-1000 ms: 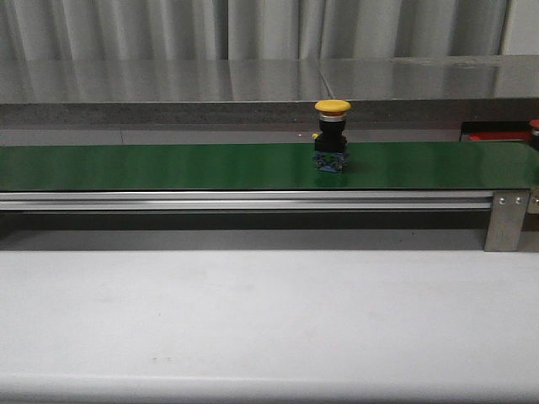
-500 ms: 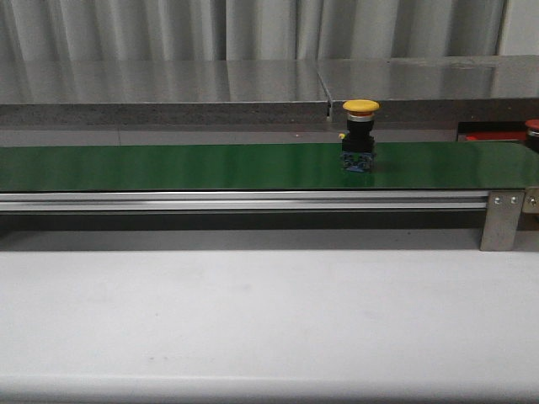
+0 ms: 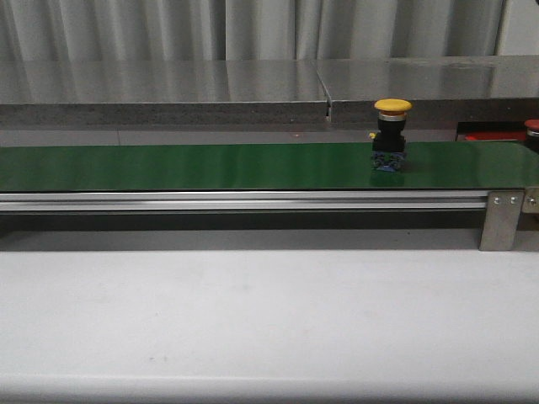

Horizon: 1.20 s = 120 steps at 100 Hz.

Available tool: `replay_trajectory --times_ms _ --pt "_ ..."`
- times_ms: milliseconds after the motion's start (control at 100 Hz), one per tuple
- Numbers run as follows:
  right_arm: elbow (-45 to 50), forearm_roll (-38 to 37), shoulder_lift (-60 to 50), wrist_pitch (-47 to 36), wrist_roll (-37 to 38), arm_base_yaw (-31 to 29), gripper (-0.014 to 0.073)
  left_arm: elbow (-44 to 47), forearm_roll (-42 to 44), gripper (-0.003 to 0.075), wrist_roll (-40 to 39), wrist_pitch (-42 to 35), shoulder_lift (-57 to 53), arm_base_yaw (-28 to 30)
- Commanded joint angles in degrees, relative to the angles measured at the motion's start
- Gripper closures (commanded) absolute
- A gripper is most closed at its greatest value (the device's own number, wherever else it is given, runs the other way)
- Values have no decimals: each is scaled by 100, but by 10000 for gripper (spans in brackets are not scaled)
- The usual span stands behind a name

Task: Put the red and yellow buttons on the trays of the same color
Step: 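Reach the right gripper to the yellow button at the belt's end and grasp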

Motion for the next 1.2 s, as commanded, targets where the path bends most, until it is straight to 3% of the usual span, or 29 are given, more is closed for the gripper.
replay_trajectory --times_ms 0,260,500,790,1190 --pt "547 123 -761 -425 -217 206 -2 -151 -122 739 1 -390 16 -49" --pt "2531 43 -1573 -1112 -539 644 -2 -151 -122 739 1 -390 16 -49" --pt "3498 40 -1619 -1610 -945 964 -2 -151 -122 739 1 -390 16 -49" --pt "3557 47 -1475 -2325 -982 1301 -2 -151 -122 739 1 -390 16 -49" --pt "2831 105 -687 -2515 -982 1320 -2 -151 -122 739 1 -390 16 -49"
